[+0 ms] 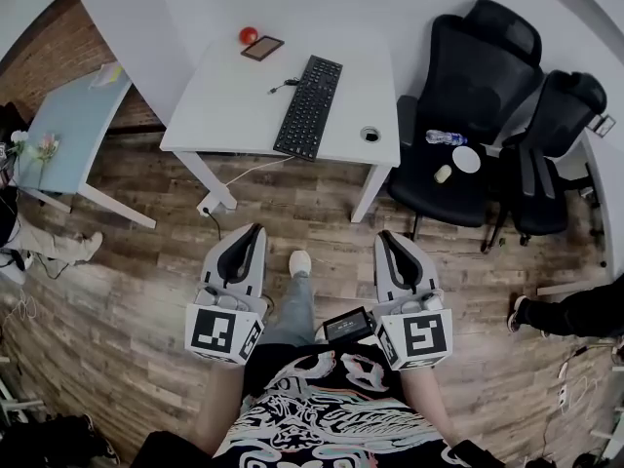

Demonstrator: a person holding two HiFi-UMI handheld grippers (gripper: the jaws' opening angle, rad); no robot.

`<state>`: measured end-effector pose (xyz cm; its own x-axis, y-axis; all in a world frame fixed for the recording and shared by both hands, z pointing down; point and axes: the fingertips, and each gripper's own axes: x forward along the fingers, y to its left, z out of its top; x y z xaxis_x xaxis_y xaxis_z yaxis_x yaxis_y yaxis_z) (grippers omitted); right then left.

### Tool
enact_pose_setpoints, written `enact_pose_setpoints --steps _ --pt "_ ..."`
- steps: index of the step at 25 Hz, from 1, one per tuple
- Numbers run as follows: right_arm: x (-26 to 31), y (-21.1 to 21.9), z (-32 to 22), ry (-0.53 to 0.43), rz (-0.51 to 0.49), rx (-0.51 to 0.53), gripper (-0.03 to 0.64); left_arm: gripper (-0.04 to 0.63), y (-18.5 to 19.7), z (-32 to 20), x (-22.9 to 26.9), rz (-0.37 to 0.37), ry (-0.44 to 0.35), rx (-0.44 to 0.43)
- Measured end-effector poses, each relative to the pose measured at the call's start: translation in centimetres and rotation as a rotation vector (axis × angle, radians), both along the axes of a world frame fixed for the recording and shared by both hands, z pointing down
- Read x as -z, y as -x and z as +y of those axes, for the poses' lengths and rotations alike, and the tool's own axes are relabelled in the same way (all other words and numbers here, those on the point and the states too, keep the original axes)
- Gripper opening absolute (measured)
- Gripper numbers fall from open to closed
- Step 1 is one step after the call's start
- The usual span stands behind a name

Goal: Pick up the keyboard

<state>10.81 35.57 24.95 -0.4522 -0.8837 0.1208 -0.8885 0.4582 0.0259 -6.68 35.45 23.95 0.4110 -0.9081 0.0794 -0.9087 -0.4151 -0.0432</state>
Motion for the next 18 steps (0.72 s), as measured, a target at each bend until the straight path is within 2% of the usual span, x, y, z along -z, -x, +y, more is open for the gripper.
enact_pose_setpoints --steps 6,11,18 --pt "-0.5 1.3 -5.6 -0.001 0.023 0.008 0.037 0.02 1.6 -6.8 -0.5 0.026 -0.004 0.002" --pt "-0.9 1.7 -11.6 0.032 0.018 -0.018 0.038 0.02 2.9 -13.6 -0.6 0.002 0.003 0.003" --pt "-1.1 2.5 -19.1 0.085 -0.132 -0.074 0.038 0.02 5.0 -22.5 -1.3 -0.011 0.033 -0.02"
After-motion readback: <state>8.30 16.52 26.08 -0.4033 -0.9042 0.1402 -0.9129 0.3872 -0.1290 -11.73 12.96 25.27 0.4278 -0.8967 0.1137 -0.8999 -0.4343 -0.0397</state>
